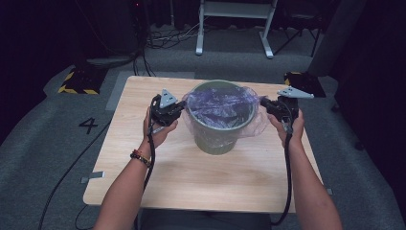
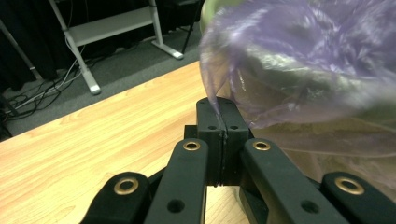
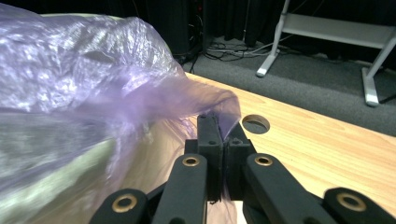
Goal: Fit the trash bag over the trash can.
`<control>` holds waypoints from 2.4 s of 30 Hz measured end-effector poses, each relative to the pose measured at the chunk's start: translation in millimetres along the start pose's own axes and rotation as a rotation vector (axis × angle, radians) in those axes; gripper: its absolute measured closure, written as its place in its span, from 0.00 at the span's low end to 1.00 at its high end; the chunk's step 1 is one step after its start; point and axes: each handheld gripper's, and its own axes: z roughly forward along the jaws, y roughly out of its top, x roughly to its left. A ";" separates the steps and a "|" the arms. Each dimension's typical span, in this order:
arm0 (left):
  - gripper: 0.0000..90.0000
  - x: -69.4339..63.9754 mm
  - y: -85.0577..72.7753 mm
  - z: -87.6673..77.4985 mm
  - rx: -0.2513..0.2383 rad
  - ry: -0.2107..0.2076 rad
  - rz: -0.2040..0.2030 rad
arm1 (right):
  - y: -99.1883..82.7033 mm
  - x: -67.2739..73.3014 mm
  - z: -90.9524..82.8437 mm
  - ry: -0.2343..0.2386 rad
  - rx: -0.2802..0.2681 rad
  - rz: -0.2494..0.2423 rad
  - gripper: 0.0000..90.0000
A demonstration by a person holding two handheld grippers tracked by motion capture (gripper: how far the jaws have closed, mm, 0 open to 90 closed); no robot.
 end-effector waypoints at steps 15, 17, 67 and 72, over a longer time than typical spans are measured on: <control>1.00 12.5 1.9 13.2 -0.022 0.003 -0.059 | 3.9 5.2 27.1 0.020 -0.024 -0.003 0.95; 1.00 12.8 0.9 16.0 -0.012 -0.006 -0.055 | 3.2 6.0 30.0 0.023 -0.018 -0.004 0.96; 0.53 13.6 -37.7 -36.2 0.013 -0.076 -0.020 | -36.0 5.4 -11.4 0.117 -0.029 -0.068 0.54; 0.44 16.8 -33.5 -58.1 -0.050 -0.106 -0.024 | -28.4 -5.8 -34.5 0.163 -0.094 -0.109 0.41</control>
